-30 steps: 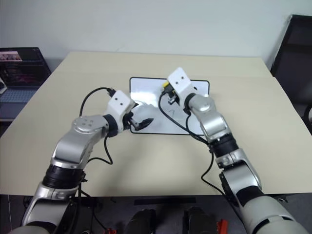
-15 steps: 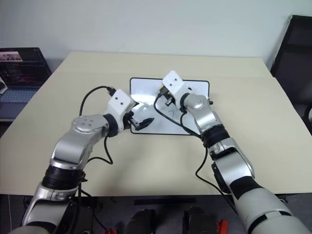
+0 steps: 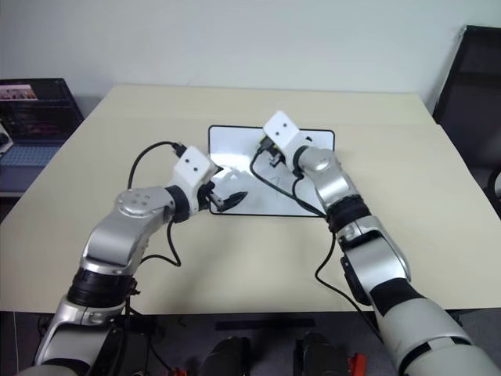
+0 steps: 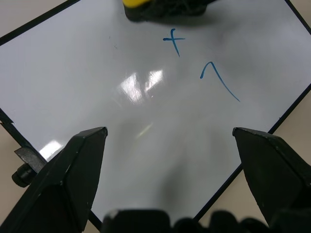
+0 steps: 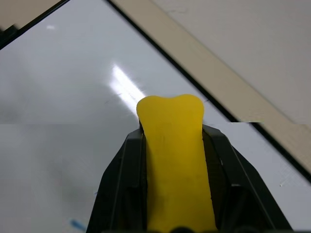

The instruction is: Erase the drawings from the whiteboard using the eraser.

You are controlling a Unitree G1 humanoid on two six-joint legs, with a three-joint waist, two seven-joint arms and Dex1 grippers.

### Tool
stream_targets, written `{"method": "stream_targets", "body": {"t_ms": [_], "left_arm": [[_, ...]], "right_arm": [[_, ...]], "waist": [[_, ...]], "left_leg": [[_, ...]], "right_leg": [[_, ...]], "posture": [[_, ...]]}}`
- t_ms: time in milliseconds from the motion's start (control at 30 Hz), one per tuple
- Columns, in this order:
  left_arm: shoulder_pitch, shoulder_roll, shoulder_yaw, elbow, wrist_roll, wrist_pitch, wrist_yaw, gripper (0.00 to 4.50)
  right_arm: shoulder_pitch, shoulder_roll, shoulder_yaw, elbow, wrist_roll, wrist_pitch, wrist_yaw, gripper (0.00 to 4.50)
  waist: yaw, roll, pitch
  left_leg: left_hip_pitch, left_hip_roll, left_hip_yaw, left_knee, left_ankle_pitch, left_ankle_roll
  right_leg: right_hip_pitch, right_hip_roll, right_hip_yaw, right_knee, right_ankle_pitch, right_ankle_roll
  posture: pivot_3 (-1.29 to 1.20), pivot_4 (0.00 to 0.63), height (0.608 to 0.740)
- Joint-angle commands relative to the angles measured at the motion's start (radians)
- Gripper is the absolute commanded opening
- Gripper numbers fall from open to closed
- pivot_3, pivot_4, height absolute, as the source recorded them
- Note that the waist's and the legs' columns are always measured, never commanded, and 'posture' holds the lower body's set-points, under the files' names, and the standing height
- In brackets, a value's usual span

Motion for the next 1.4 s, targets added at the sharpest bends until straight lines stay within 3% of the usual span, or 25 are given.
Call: {"method": "stream_targets", "body": {"t_ms": [33, 200, 333, 467, 667, 900, 1067, 1267, 1400], "left_arm": [[-0.008, 0.001, 0.016, -0.038, 0.005, -0.023, 0.011, 4.50], [-0.006, -0.001, 0.015, -0.035, 0.006, -0.030, 0.011, 4.50], [-0.002, -0.001, 0.015, -0.034, 0.005, -0.035, 0.012, 4.50], [0.005, -0.003, 0.013, -0.038, 0.003, -0.039, 0.016, 4.50], [0.010, -0.006, 0.008, -0.046, 0.000, -0.035, 0.018, 4.50], [0.005, -0.007, 0.022, -0.040, -0.003, -0.037, 0.027, 4.50], [0.025, 0.006, 0.055, -0.035, -0.017, -0.046, 0.021, 4.50], [0.105, 0.027, 0.120, -0.036, -0.071, -0.087, -0.029, 4.50], [0.156, 0.039, 0.157, -0.016, -0.095, -0.153, -0.060, 4.50]], "right_arm": [[0.009, 0.000, 0.010, -0.004, -0.030, 0.010, -0.007, 1.15], [-0.048, 0.001, -0.043, 0.050, -0.036, -0.056, -0.147, 1.15], [-0.073, -0.005, -0.053, 0.105, -0.038, -0.074, -0.175, 1.14], [-0.065, -0.002, -0.048, 0.123, -0.038, -0.065, -0.148, 1.14], [-0.010, 0.005, -0.020, 0.061, -0.019, 0.016, 0.028, 1.14], [-0.021, 0.021, -0.111, -0.042, 0.033, 0.031, -0.027, 1.14], [0.074, 0.012, -0.181, -0.337, 0.149, 0.172, 0.030, 1.14], [0.333, -0.041, -0.228, -0.820, 0.282, 0.406, 0.071, 1.14], [0.489, -0.092, -0.257, -1.036, 0.347, 0.509, 0.069, 1.14]], "waist": [[-0.002, 0.000, 0.000], [-0.001, 0.000, 0.000], [-0.002, 0.000, 0.000], [-0.002, 0.000, 0.000], [-0.003, 0.000, 0.000], [-0.003, 0.000, 0.000], [-0.002, 0.000, 0.000], [0.001, 0.000, 0.000], [0.004, 0.000, 0.000]], "left_leg": [[0.000, 0.000, 0.000, 0.000, 0.000, 0.000], [0.002, 0.000, 0.000, 0.000, 0.001, 0.000], [0.001, 0.000, 0.000, 0.000, 0.001, 0.000], [0.001, 0.000, 0.000, -0.001, 0.001, 0.000], [0.002, 0.000, 0.000, 0.000, 0.001, 0.000], [0.002, 0.001, 0.000, 0.000, 0.001, 0.000], [0.000, 0.000, -0.001, -0.001, 0.001, 0.000], [-0.002, 0.001, -0.002, -0.002, 0.000, 0.000], [-0.003, 0.001, -0.002, -0.001, 0.000, 0.000]], "right_leg": [[0.000, 0.000, 0.000, 0.001, 0.000, 0.000], [0.000, 0.000, 0.000, 0.002, 0.000, 0.000], [0.000, 0.000, 0.001, 0.001, 0.000, 0.000], [0.000, 0.000, 0.000, 0.001, 0.000, 0.000], [0.001, 0.000, 0.000, 0.002, 0.000, 0.000], [0.001, 0.001, 0.000, 0.002, 0.000, 0.000], [-0.001, 0.000, 0.000, 0.001, 0.000, 0.000], [-0.001, -0.001, -0.001, -0.002, -0.001, -0.001], [-0.002, -0.002, -0.001, -0.002, -0.001, -0.001]], "posture": [[0.00, 0.150, 0.740], [0.00, 0.150, 0.740], [0.00, 0.150, 0.740], [0.00, 0.150, 0.740], [0.00, 0.150, 0.740], [0.00, 0.150, 0.740], [0.00, 0.150, 0.740], [0.00, 0.150, 0.740], [0.00, 0.150, 0.740]]}}
